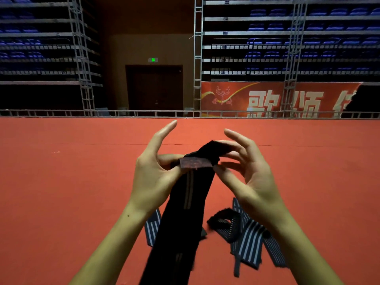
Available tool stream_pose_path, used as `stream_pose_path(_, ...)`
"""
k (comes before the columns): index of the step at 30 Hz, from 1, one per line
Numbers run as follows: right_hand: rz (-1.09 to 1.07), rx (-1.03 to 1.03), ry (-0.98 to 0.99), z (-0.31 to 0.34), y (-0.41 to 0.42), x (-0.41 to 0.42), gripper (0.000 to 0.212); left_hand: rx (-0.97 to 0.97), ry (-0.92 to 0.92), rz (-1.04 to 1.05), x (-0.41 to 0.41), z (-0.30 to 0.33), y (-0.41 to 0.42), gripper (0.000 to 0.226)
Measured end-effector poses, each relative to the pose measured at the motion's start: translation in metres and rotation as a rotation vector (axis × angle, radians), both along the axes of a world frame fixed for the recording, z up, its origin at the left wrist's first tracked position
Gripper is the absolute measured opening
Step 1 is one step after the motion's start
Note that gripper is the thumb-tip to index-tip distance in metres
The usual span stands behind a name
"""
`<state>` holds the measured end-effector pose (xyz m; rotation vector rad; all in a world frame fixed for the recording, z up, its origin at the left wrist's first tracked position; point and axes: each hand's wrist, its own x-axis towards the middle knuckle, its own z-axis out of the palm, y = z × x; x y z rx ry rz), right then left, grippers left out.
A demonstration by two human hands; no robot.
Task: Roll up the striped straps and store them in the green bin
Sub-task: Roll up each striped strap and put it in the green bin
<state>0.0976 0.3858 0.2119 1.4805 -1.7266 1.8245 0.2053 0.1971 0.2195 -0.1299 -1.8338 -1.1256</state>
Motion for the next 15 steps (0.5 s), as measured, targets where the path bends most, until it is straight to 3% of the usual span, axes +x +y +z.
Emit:
stream_pose_path(6, 0.044, -0.134, -0.238, 0.005, -0.017, 0.000, 0.038, 0.104, -0.119, -0.139, 0.002, 0.003, 0.012, 0.085)
stream_pose_path(15, 0.194, -0.152, -0.477, 0.006, -0.030, 0.004, 0.050, 0.274, 0.099, -0.066, 0.002, 0.002, 0.013, 0.073)
